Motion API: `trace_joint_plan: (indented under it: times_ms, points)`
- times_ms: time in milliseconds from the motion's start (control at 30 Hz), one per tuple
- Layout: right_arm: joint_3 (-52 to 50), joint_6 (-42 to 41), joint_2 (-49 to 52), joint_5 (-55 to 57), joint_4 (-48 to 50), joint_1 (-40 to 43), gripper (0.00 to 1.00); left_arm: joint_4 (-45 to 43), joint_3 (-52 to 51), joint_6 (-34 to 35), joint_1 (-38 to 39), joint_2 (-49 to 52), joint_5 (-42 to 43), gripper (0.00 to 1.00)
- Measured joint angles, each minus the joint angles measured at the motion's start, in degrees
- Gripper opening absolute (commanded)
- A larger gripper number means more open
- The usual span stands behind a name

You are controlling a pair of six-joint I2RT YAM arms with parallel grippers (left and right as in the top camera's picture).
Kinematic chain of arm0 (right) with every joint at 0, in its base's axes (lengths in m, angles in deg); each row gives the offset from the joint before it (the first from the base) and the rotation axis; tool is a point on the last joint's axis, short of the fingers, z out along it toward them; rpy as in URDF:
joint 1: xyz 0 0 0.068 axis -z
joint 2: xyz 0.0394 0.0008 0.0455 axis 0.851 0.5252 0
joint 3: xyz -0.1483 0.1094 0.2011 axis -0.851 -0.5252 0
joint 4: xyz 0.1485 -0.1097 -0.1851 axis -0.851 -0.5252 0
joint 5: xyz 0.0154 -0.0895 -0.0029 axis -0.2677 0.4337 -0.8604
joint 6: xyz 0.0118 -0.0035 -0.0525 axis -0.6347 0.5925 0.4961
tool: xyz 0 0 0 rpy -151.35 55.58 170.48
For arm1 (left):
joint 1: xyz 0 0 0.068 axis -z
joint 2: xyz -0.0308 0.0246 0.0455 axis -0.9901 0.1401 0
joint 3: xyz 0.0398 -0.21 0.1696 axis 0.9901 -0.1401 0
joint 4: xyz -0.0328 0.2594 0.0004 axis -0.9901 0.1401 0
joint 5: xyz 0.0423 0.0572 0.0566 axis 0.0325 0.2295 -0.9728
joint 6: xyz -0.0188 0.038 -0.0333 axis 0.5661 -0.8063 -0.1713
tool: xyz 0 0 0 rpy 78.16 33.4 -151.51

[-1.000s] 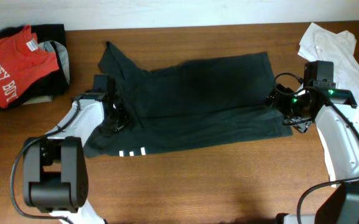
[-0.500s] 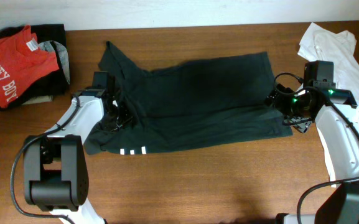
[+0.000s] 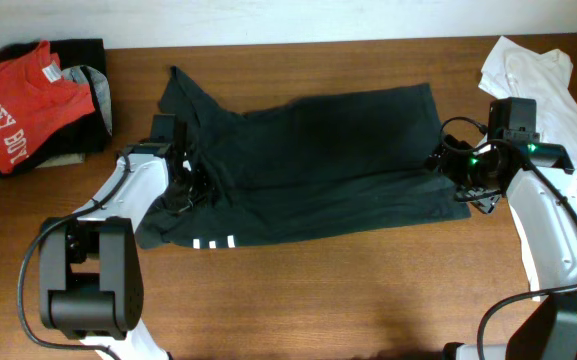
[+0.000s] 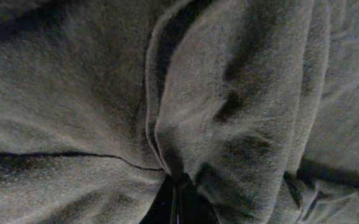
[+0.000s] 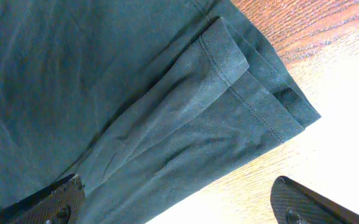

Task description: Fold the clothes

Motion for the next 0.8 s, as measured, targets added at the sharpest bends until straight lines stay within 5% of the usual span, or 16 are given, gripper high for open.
trace_joint_plan:
  times_ms: [400,467,567,600,667,700,767,800]
  points:
    - [0.0,0.0,0.0,1.1,0.0,0.0,0.99,-11.3,10.1,0.0,0.0,0.3,5.4,0.01]
    - [0.0,0.0,0.0,1.1,0.0,0.0,0.99,-14.3,10.1,0.0,0.1,0.3,4.9,0.99]
    - [0.0,0.0,0.0,1.3,0.0,0.0,0.97,-14.3,10.1,-1.0,0.2,0.3,1.2,0.99]
    - [0.0,0.0,0.0,1.3,0.0,0.0,0.78,-12.1,10.4,-1.4,0.2,0.3,0.7,0.99]
    - [-0.1,0.5,0.0,1.3,-0.2,0.0,0.18,-4.4,10.8,-3.5,0.2,-0.1,0.2,0.95]
    - [-0.5,0.4,0.0,1.3,-0.2,0.0,0.06,1.7,10.9,-4.6,0.2,-1.6,-0.6,0.64]
    - [-1.7,0.5,1.1,1.4,0.0,-0.4,0.04,9.7,11.1,-5.4,0.2,-3.3,-1.7,0.22]
    - [-1.9,0.6,1.8,1.4,-0.1,-0.7,0.04,10.4,10.3,-5.9,0.2,-3.3,-2.3,0.13]
